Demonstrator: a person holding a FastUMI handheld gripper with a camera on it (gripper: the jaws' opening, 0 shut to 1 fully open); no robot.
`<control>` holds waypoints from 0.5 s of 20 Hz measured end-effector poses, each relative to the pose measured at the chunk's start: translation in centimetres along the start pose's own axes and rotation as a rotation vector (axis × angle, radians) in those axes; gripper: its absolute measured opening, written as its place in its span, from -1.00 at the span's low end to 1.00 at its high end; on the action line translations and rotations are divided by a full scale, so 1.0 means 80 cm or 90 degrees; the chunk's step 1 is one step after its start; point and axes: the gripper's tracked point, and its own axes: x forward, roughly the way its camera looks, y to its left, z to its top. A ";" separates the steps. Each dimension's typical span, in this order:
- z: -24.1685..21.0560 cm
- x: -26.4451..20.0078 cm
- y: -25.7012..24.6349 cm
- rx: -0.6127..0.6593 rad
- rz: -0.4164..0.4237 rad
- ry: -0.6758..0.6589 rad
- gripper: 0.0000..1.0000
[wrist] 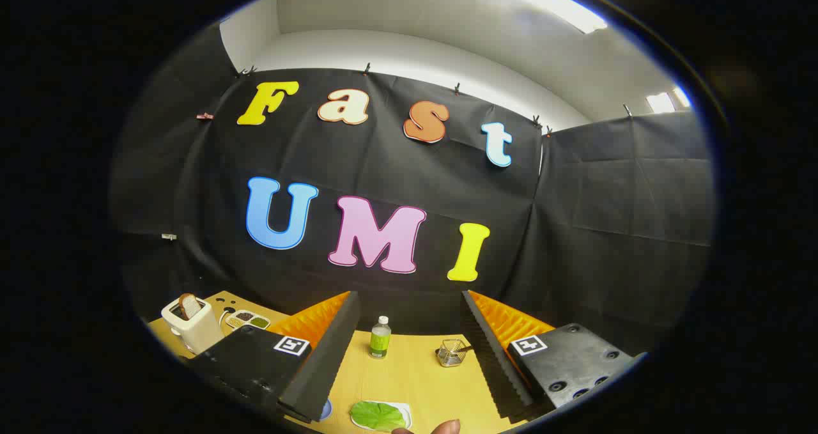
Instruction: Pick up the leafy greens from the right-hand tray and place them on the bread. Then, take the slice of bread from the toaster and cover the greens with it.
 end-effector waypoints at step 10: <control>0.001 0.000 -0.001 0.002 0.004 0.002 0.96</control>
